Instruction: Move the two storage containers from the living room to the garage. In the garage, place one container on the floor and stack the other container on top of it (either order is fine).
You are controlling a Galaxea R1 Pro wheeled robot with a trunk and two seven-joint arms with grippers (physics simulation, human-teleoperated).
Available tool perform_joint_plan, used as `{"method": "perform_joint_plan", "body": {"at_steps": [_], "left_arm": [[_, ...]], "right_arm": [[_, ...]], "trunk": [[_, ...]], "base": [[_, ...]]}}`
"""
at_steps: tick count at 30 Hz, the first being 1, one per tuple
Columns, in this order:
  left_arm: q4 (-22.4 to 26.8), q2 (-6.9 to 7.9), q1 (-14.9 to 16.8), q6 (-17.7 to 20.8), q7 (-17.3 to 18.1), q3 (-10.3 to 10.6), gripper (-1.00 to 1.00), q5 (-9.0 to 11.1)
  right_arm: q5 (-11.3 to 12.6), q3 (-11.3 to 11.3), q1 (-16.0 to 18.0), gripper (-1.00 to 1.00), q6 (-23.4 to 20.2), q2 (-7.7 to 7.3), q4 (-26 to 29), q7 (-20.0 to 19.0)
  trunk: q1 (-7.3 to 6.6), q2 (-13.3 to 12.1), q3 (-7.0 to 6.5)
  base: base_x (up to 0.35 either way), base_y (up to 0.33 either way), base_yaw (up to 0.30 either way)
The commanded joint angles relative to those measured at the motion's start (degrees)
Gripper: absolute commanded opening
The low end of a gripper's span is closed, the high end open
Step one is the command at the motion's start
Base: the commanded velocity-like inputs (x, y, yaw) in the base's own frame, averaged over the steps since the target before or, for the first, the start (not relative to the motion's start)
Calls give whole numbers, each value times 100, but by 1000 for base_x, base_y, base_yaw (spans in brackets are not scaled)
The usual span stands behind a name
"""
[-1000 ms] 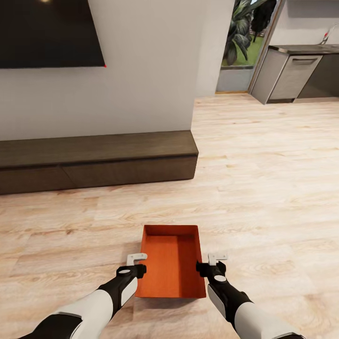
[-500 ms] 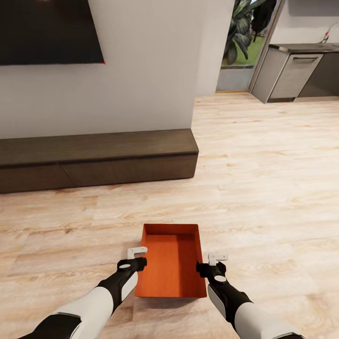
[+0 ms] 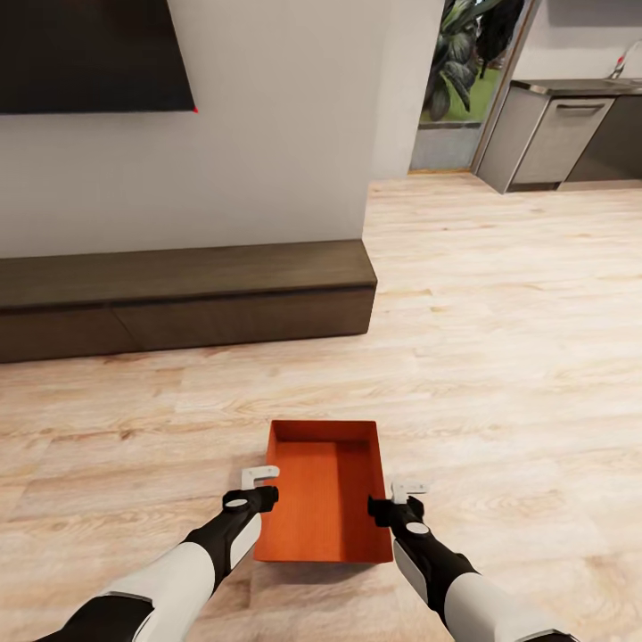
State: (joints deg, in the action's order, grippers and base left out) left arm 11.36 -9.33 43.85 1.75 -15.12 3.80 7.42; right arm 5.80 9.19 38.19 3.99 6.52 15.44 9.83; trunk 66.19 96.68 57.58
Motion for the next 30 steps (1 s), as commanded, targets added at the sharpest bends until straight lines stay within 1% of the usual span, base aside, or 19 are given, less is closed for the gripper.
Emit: {"method": "perform_joint_plan", "body": {"at_steps": [1, 11, 14, 17, 18, 20, 23, 30], "left_arm": [[8, 1, 1, 18, -29, 42, 100, 58], [-38, -1, 2, 68, -28, 44, 100, 39], [-55, -1, 1, 92, -36, 53, 100, -107], [-62, 0, 1, 108, -42, 58, 100, -459], [-62, 1, 1, 110, -42, 58, 100, -526], [-28, 11, 1, 107, -44, 51, 100, -800], [-3, 23, 1, 102, -44, 45, 100, -931], [-1, 27, 1, 98, -36, 51, 100, -999]], "right_arm": [[60, 49, 4, 100, 23, -2, -6, 27], [75, 56, 4, 100, 13, -2, -81, 7], [72, 67, 4, 100, 14, -2, -235, 4], [67, 74, 4, 100, 18, -2, -309, 3], [66, 76, 4, 100, 19, -2, -315, 3], [63, 78, 4, 100, 21, -8, -328, 2], [62, 75, 4, 100, 22, -10, -336, 1], [61, 77, 4, 100, 33, -10, -339, 2]], "trunk": [[22, 43, 22], [242, 444, 201], [308, 565, 255], [373, 685, 309], [395, 725, 327], [439, 805, 363], [505, 925, 417], [659, 1206, 542]], "base": [[0, 0, 0], [0, 0, 0], [0, 0, 0], [0, 0, 0], [0, 0, 0], [0, 0, 0], [0, 0, 0], [0, 0, 0]]}}
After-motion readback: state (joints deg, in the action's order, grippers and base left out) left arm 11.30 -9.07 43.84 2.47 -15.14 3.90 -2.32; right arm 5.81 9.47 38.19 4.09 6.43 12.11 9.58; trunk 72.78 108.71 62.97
